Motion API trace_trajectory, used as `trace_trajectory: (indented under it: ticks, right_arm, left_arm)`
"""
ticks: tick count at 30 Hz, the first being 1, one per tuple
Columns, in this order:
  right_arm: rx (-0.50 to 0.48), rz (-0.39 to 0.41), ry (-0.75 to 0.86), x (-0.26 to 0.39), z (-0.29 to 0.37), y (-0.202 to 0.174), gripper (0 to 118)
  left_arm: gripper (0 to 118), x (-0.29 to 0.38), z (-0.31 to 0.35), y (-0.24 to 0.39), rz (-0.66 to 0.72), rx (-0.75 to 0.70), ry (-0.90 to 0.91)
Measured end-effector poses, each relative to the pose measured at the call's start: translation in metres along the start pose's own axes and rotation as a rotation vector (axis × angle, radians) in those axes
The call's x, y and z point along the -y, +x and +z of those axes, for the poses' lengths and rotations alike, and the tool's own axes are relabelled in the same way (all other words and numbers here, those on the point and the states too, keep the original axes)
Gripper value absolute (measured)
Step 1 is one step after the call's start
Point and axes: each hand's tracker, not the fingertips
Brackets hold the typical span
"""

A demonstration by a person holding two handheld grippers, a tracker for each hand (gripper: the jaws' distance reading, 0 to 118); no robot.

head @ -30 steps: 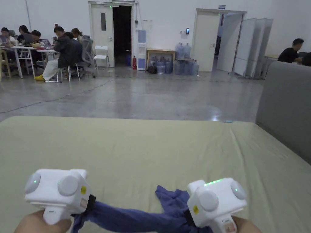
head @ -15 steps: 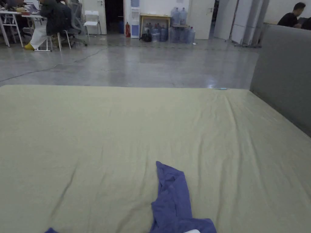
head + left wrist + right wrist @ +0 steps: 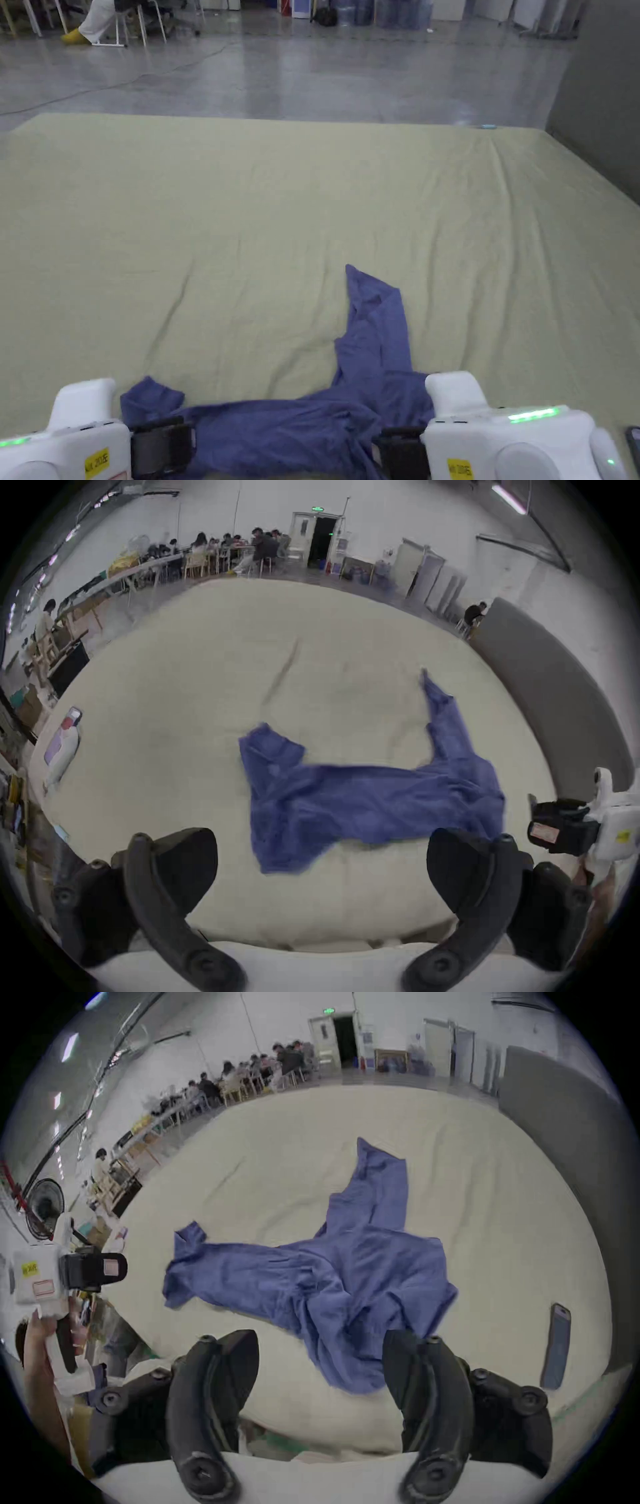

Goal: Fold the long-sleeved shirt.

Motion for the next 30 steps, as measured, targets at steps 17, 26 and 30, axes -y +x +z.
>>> trace_trajectory:
  ticks: [17, 26, 30]
  right_arm:
    - [-0.025, -0.181, -0.032, 0.04, 0.007, 0.046, 0]
    - [0.006, -0.207, -0.011, 0.007, -0.003, 0.083, 0]
    - [0.019, -0.126, 0.001, -0.046, -0.028, 0.089, 0]
  left_arm:
    - [116, 0.014, -0.118, 0.116, -0.11, 0.168, -0.153]
    - [82, 0.016, -0.192, 0.126, -0.192, -0.015, -0.233]
    - [0, 0.012, -0.162, 0.13, -0.175, 0.003, -0.168]
